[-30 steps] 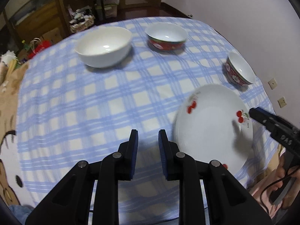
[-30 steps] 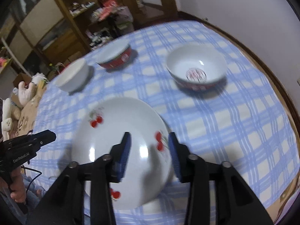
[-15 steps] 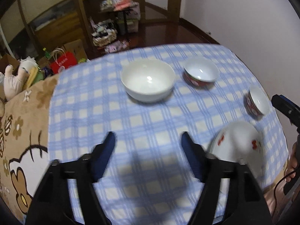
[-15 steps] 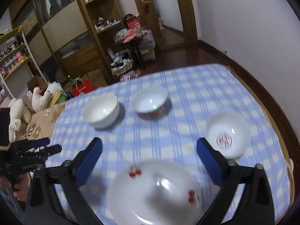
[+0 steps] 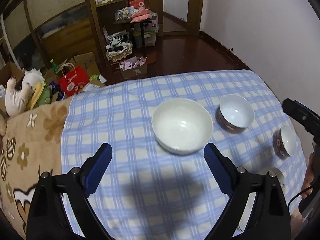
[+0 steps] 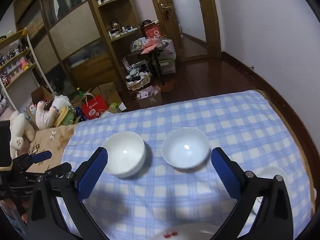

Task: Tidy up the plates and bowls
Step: 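Move both tools to the large white bowl and close them on its rim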

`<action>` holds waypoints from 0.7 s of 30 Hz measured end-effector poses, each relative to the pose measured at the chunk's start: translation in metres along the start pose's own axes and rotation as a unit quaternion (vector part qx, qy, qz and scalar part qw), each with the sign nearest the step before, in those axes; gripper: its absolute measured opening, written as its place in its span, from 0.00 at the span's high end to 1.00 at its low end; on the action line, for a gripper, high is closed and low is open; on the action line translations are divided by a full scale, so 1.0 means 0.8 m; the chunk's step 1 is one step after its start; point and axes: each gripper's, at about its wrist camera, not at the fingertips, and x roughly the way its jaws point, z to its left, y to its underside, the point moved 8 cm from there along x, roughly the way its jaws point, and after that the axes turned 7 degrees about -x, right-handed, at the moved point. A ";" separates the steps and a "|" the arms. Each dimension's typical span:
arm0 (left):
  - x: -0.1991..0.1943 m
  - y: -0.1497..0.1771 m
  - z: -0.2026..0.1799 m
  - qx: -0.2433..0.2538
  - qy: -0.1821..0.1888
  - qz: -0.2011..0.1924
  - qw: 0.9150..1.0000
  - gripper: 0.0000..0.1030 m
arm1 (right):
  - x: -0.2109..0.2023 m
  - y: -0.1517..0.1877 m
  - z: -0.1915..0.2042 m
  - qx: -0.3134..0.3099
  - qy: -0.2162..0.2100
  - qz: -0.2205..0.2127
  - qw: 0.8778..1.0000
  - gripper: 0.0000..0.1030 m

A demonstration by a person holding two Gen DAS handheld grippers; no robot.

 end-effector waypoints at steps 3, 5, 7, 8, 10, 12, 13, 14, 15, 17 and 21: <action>0.014 -0.013 0.005 0.001 -0.011 -0.016 1.000 0.11 | 0.028 -0.004 0.014 -0.014 -0.009 0.010 1.000 0.00; 0.028 -0.016 0.009 -0.019 0.006 -0.015 1.000 0.11 | 0.046 -0.004 0.024 -0.030 -0.010 0.016 0.999 0.00; 0.042 -0.018 0.012 -0.034 0.018 -0.010 0.999 0.11 | 0.063 -0.001 0.032 -0.044 -0.009 0.022 0.999 0.00; 0.053 -0.019 0.014 -0.039 0.018 -0.006 0.999 0.11 | 0.072 0.001 0.034 -0.049 -0.008 0.027 0.998 0.00; 0.070 -0.017 0.017 -0.044 0.016 0.003 0.999 0.11 | 0.092 0.006 0.039 -0.055 -0.012 0.040 0.998 0.00; 0.090 -0.013 0.018 -0.046 0.018 0.017 0.999 0.11 | 0.108 0.011 0.042 -0.056 -0.015 0.053 0.997 0.03; 0.101 -0.010 0.018 -0.046 0.016 0.025 0.999 0.11 | 0.118 0.014 0.043 -0.057 -0.019 0.060 0.996 0.08; 0.110 -0.008 0.019 -0.046 0.014 0.030 0.998 0.11 | 0.125 0.015 0.045 -0.058 -0.022 0.065 0.996 0.09; 0.119 -0.005 0.019 -0.047 0.014 0.037 0.998 0.11 | 0.135 0.018 0.046 -0.056 -0.029 0.072 0.995 0.10; 0.134 0.001 0.020 -0.049 0.016 0.049 0.997 0.11 | 0.148 0.021 0.050 -0.047 -0.051 0.081 0.994 0.15; 0.157 0.009 0.025 -0.054 0.011 0.066 0.996 0.11 | 0.170 0.024 0.056 -0.061 -0.050 0.091 0.993 0.21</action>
